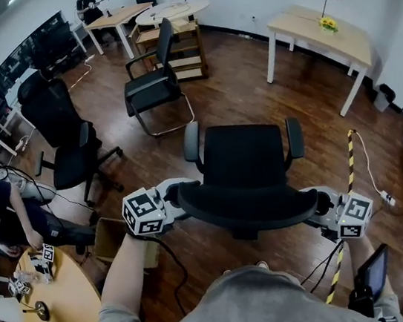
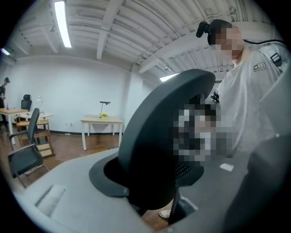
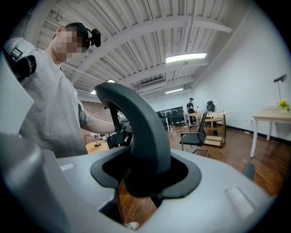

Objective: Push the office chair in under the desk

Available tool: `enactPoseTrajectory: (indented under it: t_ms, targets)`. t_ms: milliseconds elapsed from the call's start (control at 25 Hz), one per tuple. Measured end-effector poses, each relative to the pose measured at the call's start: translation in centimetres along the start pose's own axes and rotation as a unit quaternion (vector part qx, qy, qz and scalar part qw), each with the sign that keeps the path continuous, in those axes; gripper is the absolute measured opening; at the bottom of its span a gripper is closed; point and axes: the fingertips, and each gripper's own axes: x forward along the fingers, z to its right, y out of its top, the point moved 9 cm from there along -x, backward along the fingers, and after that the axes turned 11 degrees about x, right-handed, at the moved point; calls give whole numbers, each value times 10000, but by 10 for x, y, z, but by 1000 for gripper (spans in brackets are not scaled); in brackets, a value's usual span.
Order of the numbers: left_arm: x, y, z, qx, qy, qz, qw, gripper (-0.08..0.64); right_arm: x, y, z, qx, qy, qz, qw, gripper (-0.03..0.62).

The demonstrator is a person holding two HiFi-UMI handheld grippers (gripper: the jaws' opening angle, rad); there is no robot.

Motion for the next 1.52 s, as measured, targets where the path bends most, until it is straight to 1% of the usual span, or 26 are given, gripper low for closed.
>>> enactPoseTrajectory:
  t_ms: [520, 840, 1040, 1240, 1400, 1520]
  targets:
    - [-14, -4, -8, -108, -209, 92, 9997, 215, 13, -4, -14, 58, -120, 47, 9999, 214]
    - [-32, -6, -29, -142, -470, 163, 9987, 210, 33, -5, -32, 133, -302, 240, 9992, 210]
    - [-45, -10, -50, -169, -695, 154, 9973, 209, 54, -5, -45, 159, -387, 447, 9981, 202]
    - [-61, -15, -73, -176, -934, 60, 9955, 209, 81, -6, -59, 178, -363, 592, 9974, 193]
    - [-71, -18, -91, -169, -1226, 26, 9923, 206, 104, -3, -72, 106, -301, 687, 9971, 181]
    - [-80, -21, -103, -154, -1437, -54, 9895, 203, 120, -8, -79, 30, -255, 707, 9972, 175]
